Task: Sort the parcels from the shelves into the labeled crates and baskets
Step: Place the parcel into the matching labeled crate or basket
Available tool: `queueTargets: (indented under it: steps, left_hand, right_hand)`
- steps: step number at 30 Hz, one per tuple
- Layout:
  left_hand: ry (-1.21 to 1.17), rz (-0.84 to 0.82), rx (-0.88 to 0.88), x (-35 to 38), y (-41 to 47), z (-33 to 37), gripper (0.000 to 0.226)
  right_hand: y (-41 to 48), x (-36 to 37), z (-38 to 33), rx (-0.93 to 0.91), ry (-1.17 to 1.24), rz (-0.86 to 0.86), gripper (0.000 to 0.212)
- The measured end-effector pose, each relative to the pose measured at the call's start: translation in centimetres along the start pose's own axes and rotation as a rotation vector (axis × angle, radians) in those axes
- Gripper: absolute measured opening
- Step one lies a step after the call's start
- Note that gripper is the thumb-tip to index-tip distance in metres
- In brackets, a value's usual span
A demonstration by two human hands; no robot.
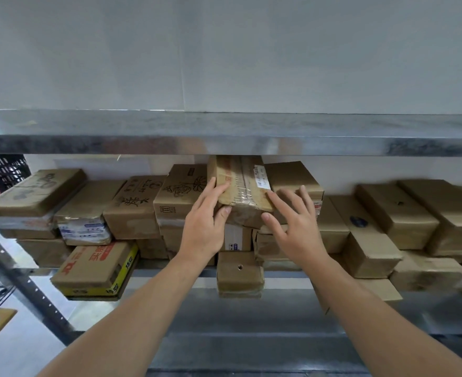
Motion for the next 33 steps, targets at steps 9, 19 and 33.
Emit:
queueTargets:
  steps: [9,19,33]
  left_hand:
    - [-0.188,0.01,0.091,-1.5,-3.6,1.1,0.043]
    - [-0.523,0.191,-0.073,-6.3,-9.2,-2.7,0.035]
    - [-0.372,0.104,-0.262,-19.2,-25.0,-9.0,0.069]
  right_hand:
    - [-2.1,-0.9,-3.0,-0.039,0.349,0.01,0.061]
    - [-6.2,3.7,-8.7,0.068,0.673,-0.056,0.036]
    - [-12.6,15.2,-28.3,-0.136,0.835,-0.403,0.044]
Point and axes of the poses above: each hand's wrist, its own y-axis towards the middle knuckle, its own x-axis out of the palm, z = x × y, the point moved 9 cm from there along y, towards the middle knuckle, and after that the axes turned 12 degrees about -z, right-handed, at the moved point
